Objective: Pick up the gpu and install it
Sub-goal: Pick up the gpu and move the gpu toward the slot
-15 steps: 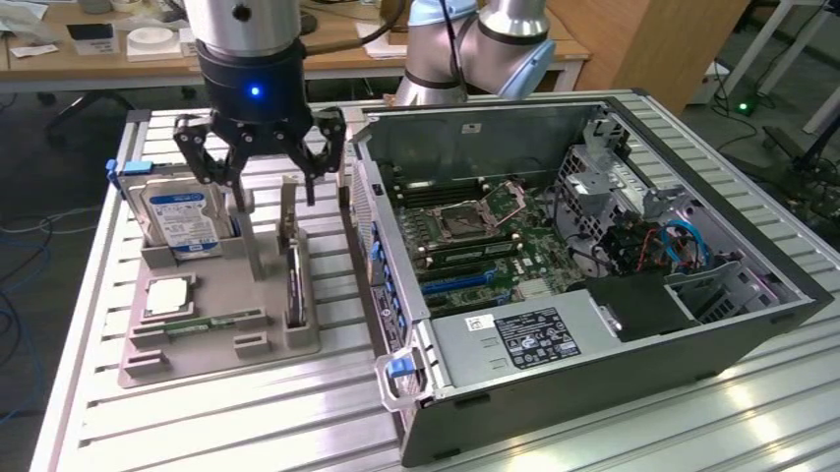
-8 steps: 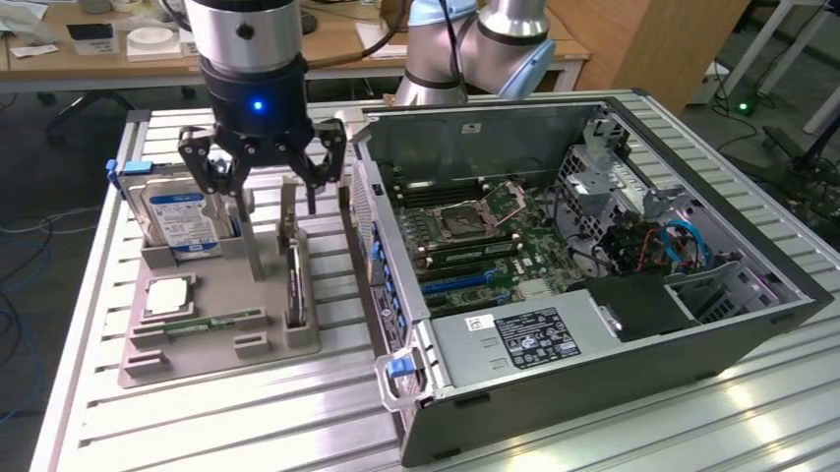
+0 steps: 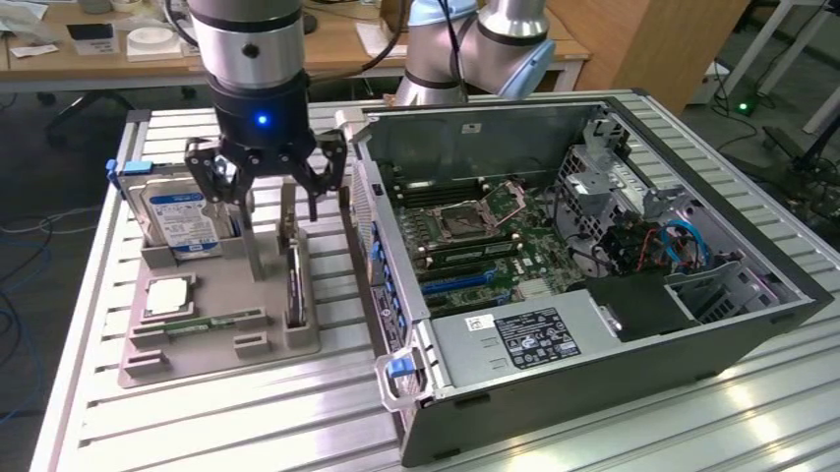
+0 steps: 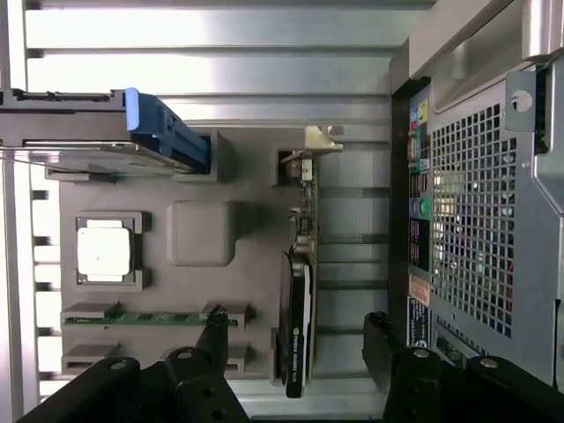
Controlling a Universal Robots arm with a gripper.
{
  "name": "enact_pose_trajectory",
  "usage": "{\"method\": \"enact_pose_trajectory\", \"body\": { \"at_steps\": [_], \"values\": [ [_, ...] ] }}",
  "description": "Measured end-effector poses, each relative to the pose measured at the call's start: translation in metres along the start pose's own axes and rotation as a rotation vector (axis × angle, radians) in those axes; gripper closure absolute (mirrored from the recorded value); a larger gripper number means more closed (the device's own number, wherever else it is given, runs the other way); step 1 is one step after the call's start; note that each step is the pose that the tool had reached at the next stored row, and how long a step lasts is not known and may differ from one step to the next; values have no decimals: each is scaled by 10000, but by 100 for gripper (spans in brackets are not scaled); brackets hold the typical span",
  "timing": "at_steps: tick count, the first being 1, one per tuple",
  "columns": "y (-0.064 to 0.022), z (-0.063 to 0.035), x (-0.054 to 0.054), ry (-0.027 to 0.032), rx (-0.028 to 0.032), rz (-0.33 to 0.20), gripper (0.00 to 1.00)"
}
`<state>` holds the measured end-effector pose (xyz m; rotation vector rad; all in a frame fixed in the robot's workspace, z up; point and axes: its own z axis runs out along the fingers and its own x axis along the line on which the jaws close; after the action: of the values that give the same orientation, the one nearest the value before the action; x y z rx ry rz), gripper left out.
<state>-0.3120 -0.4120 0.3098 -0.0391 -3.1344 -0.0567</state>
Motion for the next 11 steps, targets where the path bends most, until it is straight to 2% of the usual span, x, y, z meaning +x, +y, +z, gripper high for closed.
{"method": "enact_pose_trajectory", "body": {
  "at_steps": [8,11],
  "values": [
    [3,144,-8,6,1,1,28],
    [-30,197,-9,7,1,0,28]
  ]
}}
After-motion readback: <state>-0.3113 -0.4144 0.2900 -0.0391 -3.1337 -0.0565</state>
